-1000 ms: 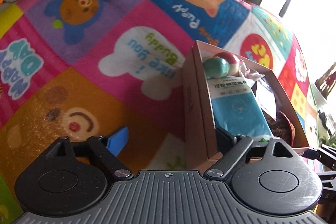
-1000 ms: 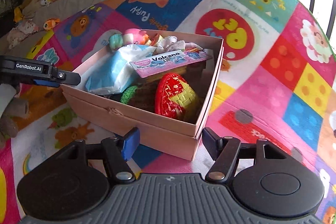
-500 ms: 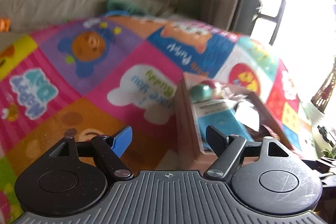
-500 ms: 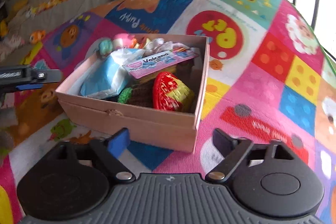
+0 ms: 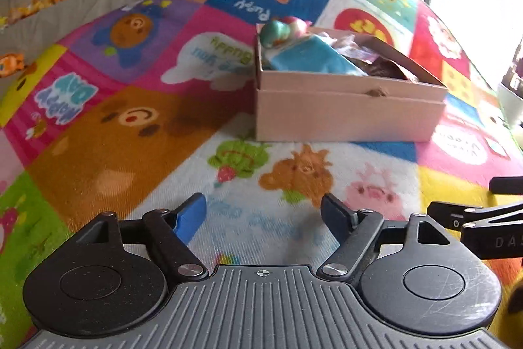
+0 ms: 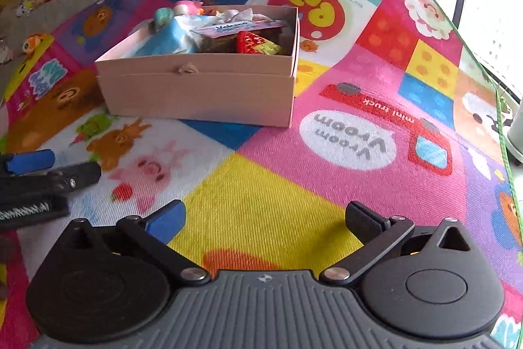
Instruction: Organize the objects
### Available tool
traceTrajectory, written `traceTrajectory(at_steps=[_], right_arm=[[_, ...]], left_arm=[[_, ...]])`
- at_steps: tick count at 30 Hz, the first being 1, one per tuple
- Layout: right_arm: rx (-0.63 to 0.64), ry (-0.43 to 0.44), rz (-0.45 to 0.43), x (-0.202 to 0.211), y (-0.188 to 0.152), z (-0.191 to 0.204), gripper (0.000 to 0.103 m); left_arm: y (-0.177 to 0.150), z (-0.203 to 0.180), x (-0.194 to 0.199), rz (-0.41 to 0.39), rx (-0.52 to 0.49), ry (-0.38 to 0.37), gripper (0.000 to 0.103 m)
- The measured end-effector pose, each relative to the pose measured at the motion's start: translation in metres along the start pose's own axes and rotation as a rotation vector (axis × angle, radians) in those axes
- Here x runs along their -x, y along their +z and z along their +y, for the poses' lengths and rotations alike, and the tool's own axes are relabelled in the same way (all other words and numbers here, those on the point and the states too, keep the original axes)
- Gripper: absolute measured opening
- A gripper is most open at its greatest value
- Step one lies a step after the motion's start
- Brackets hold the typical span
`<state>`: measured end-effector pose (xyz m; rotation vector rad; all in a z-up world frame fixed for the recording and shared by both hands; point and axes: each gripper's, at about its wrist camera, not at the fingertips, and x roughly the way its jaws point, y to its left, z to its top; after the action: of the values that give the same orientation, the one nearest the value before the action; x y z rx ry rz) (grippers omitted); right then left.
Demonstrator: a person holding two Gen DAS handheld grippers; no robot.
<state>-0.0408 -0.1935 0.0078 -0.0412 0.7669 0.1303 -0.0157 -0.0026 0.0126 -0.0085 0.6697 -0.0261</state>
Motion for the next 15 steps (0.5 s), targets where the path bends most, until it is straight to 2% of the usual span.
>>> traceTrajectory(at_steps=[7,15], right_arm=[[-0.021,-0.036,-0.070,-0.014,0.004,0.003,0.103],[-0.018,-0.025,-0.075,-0.017,0.006,0.005,0.103]], left_arm=[[0.004,-0.007,-0.013,0.005,-0.008,0.032,0.092],[0.004,-0.007,-0.013,0.004,-0.014,0.037,0.092]])
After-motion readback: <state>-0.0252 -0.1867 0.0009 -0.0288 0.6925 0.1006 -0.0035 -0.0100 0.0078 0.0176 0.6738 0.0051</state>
